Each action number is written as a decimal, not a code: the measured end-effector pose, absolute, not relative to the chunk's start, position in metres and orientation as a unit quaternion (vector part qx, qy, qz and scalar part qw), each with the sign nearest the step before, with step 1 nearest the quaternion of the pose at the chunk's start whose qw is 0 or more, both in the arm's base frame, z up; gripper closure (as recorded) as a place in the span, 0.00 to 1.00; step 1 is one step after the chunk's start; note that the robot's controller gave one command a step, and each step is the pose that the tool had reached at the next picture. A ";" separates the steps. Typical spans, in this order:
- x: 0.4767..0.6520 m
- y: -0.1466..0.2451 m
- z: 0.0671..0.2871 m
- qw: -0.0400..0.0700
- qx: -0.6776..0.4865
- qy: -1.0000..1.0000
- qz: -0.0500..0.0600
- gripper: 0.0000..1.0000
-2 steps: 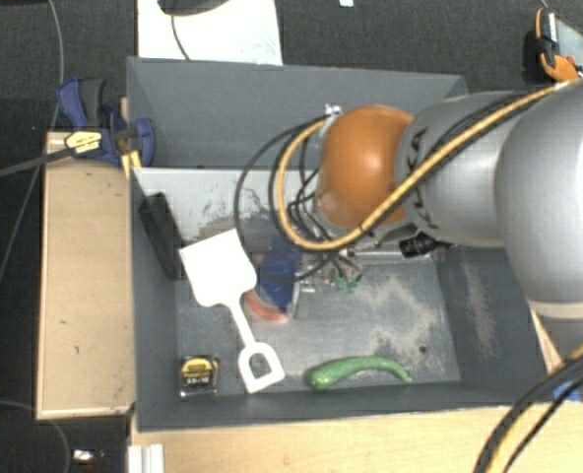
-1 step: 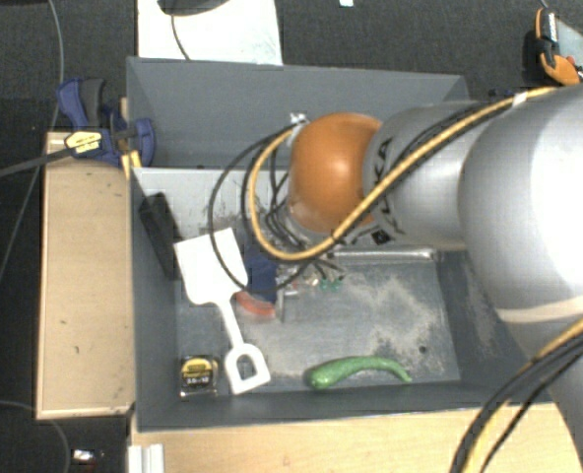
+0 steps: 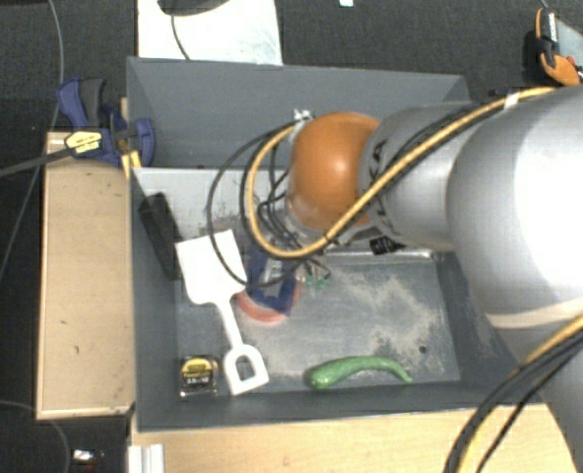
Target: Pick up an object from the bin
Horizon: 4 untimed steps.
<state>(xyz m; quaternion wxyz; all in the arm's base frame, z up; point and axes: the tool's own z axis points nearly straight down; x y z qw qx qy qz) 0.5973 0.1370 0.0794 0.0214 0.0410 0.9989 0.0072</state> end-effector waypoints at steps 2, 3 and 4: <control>0.599 0.137 0.096 0.025 0.042 0.999 0.008 1.00; 0.598 0.137 0.085 0.023 0.042 0.999 0.008 1.00; 0.600 0.137 0.145 0.025 0.043 0.999 0.009 1.00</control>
Offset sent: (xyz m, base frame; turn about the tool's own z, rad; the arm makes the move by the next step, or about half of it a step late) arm 0.0000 0.0000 0.0152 0.0002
